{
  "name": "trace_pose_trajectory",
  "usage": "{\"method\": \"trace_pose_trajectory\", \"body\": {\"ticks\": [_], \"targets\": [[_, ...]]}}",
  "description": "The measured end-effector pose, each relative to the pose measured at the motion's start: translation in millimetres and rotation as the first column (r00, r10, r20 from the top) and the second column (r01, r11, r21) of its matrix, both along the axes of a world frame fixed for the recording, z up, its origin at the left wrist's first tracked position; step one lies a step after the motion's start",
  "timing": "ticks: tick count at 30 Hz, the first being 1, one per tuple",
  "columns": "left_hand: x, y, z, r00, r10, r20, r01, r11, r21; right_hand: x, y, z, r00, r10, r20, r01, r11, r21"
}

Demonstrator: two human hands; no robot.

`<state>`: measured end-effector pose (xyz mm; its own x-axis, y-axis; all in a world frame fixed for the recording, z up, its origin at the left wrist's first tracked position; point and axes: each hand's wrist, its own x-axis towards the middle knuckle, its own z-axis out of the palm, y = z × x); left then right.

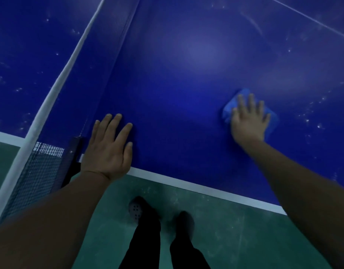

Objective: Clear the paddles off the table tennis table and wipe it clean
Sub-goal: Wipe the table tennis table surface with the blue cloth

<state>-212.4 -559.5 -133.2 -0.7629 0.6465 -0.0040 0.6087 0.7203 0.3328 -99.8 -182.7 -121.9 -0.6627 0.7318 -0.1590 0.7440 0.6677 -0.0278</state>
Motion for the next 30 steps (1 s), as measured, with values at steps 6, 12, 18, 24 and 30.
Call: {"method": "trace_pose_trajectory", "body": {"ticks": [6, 12, 18, 24, 30], "targets": [[2.4, 1.3, 2.9, 1.000, 0.004, 0.003, -0.004, 0.999, -0.048, -62.1, -107.0, -5.3, 0.989, 0.124, -0.079, -0.125, 0.992, -0.012], [-2.3, 5.1, 13.4, 0.999, 0.026, 0.026, -0.025, 0.998, -0.065, -73.6, -48.4, -7.7, 0.869, 0.495, 0.021, -0.495, 0.869, 0.014], [-54.7, 74.2, 21.5, 0.998, 0.058, 0.036, -0.061, 0.995, 0.083, -158.6, 18.7, 2.9, 0.999, 0.003, -0.044, -0.005, 0.999, -0.043], [-158.0, 184.0, 18.6, 0.979, 0.202, 0.039, -0.206, 0.961, 0.185, -225.9, -10.6, -10.4, 0.594, 0.801, -0.068, -0.803, 0.596, 0.014], [-216.3, 227.7, 7.2, 0.974, 0.220, 0.057, -0.226, 0.967, 0.117, -292.5, 101.3, -7.4, 0.879, 0.474, -0.046, -0.471, 0.880, 0.066]]}}
